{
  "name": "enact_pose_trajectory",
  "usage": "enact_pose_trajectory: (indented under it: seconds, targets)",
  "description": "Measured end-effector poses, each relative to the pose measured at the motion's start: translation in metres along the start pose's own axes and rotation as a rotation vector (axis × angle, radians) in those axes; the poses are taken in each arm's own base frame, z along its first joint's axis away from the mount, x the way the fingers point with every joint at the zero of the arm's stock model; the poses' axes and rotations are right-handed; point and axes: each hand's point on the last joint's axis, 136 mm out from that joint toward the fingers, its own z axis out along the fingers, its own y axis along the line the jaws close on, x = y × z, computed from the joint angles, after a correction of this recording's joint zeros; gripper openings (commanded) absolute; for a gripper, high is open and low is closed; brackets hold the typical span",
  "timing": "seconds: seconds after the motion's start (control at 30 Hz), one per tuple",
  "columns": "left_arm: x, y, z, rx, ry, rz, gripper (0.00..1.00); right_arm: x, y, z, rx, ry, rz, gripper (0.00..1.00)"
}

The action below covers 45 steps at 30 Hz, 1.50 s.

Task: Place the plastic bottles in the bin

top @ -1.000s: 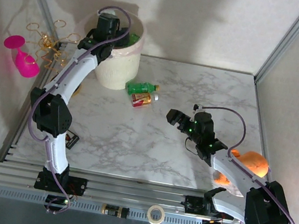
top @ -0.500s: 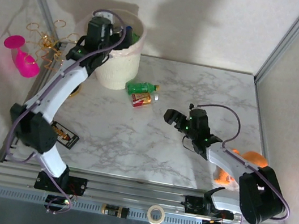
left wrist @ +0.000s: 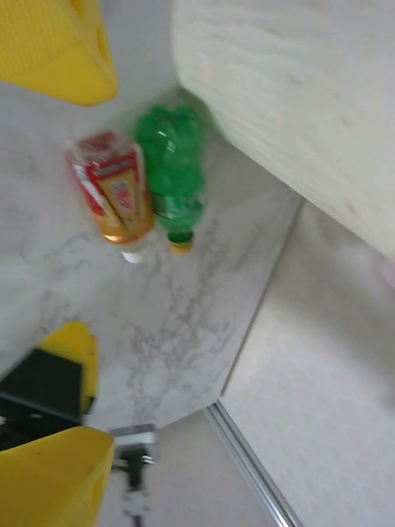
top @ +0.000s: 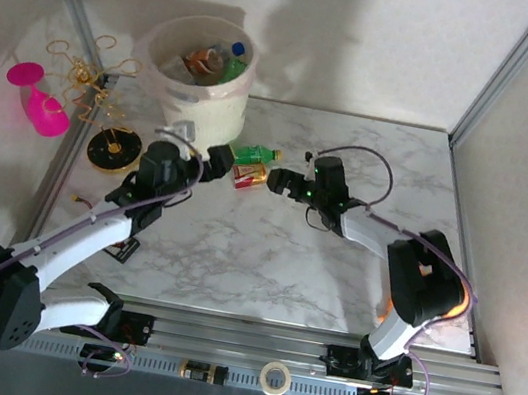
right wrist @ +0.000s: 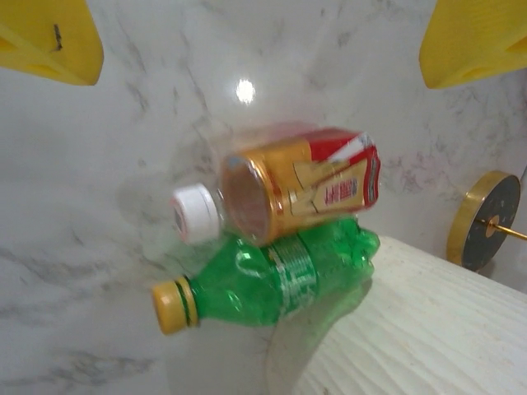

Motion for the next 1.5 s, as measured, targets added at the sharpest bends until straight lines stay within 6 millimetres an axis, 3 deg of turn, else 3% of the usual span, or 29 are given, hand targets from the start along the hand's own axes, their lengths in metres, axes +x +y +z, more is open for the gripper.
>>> enact_pose_trajectory:
  seconds: [0.33, 0.5, 0.67, 0.87, 1.03, 1.23, 1.5]
  targets:
    - [0.066, 0.062, -0.022, -0.053, 0.006, -0.230, 1.00, -0.034, 0.017, 0.070, -0.087, 0.015, -0.126, 0.99]
    - [0.064, 0.060, -0.022, -0.040, -0.007, -0.245, 1.00, -0.037, 0.016, 0.098, -0.111, 0.034, -0.159, 0.99]
    - [0.063, 0.059, -0.021, -0.034, -0.012, -0.245, 1.00, -0.028, 0.014, 0.113, -0.131, 0.080, -0.173, 0.99]
    - [0.063, 0.059, -0.021, -0.034, -0.013, -0.241, 1.00, -0.019, 0.014, 0.114, -0.148, 0.110, -0.173, 0.99]
    - [0.062, 0.060, -0.021, -0.036, -0.015, -0.240, 1.00, 0.005, 0.010, 0.102, -0.145, 0.148, -0.165, 0.99]
    - [0.067, 0.063, -0.017, -0.046, -0.004, -0.240, 1.00, 0.027, 0.026, 0.084, -0.156, 0.178, -0.196, 0.97]
    - [0.067, 0.062, -0.015, -0.040, -0.007, -0.245, 1.00, 0.046, 0.043, 0.085, -0.143, 0.201, -0.258, 0.91]
